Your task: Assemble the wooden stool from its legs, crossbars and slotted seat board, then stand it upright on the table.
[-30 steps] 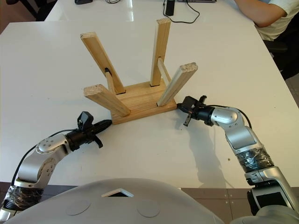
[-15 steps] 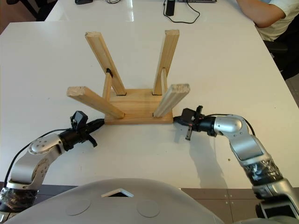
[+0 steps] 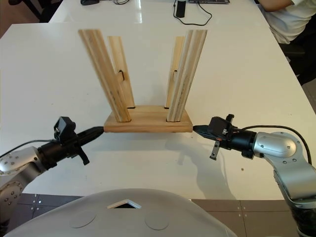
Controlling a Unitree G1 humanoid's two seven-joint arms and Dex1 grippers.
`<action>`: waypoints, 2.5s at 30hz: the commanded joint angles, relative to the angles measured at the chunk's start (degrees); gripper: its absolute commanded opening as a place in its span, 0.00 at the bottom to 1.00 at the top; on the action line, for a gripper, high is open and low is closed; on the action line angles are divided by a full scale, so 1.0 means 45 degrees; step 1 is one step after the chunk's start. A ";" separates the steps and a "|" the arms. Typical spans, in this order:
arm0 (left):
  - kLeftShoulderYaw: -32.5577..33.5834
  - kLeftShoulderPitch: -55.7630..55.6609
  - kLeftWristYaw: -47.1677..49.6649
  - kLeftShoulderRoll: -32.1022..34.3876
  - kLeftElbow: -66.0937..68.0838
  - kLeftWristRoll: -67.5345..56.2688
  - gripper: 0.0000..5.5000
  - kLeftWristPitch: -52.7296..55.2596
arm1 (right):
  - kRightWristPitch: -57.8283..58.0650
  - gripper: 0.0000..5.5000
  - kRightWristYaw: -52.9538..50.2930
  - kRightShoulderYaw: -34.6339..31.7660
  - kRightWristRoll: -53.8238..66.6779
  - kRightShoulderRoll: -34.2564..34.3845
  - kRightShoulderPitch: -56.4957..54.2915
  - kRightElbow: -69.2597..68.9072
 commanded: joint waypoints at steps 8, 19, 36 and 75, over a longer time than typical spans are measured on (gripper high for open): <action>-0.0351 -0.1512 0.0234 -0.0092 -0.1204 -0.2187 0.00 0.0566 | 0.0203 0.00 0.0957 -0.0258 0.1529 0.0050 -0.1741 -0.0921; -0.0604 -0.0905 0.0555 -0.0192 -0.1034 -0.1459 0.00 0.0447 | 0.0212 0.00 0.1284 -0.0410 0.1172 0.0005 -0.1841 -0.0449; -0.2463 -0.1958 -0.3368 0.1090 0.6970 0.5291 0.31 -0.6282 | -0.2609 0.28 0.2348 0.2302 -0.0976 0.1291 -0.4643 0.6185; -0.4401 -0.8970 -0.7527 -0.0761 1.3296 0.5139 0.28 -0.7547 | -0.2399 0.25 0.4824 0.4542 -0.1422 0.3406 -0.8107 1.0500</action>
